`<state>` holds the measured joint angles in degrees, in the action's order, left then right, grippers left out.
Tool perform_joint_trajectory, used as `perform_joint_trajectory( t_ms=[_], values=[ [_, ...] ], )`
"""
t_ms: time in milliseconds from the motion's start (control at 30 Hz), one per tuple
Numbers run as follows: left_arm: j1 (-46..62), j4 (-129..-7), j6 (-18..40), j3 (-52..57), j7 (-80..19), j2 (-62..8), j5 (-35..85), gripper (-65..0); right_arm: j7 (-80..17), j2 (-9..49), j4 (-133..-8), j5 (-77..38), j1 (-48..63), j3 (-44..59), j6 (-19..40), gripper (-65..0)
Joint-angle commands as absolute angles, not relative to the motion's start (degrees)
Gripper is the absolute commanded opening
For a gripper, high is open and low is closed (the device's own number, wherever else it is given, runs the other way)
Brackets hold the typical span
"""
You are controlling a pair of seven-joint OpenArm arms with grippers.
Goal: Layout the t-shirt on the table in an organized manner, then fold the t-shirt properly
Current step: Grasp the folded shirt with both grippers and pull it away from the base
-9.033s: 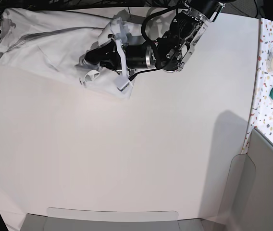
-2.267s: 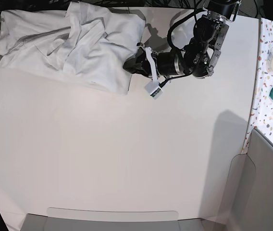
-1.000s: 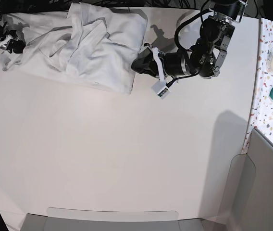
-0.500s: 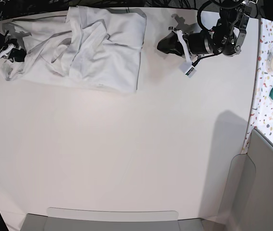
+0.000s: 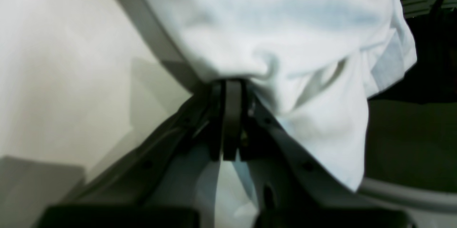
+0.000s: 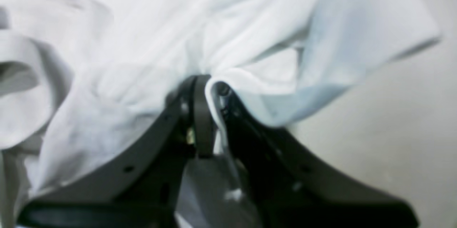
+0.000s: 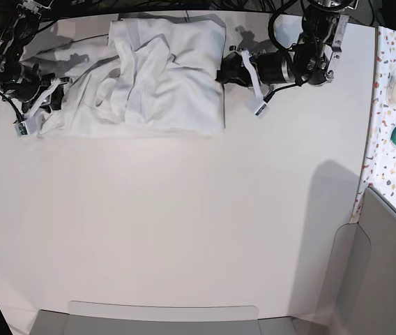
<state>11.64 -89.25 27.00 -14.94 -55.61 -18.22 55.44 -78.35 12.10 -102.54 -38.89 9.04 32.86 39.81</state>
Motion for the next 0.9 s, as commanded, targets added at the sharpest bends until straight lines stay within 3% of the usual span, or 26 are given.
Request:
perform_joint_trajectory(
  t_ms=[0,233,867],
  values=[
    [11.2,-88.0,25.4,-14.7,-56.3,-18.1,53.8,-63.9,-77.1,12.9,-105.6,-40.7,8.5,32.2,40.0,-65.0],
    [10.5,-86.6,25.4,-14.8,-56.0,-18.0,53.8,-63.9,-77.1,12.8,-116.5,-40.9,8.5,25.4,40.0,-65.0],
    [7.1,-80.3,25.3,-15.0,-55.9,-16.3,53.8,-63.9,-77.1,5.8,-116.3,-40.1,0.7,-0.9,40.0,-65.0]
  ],
)
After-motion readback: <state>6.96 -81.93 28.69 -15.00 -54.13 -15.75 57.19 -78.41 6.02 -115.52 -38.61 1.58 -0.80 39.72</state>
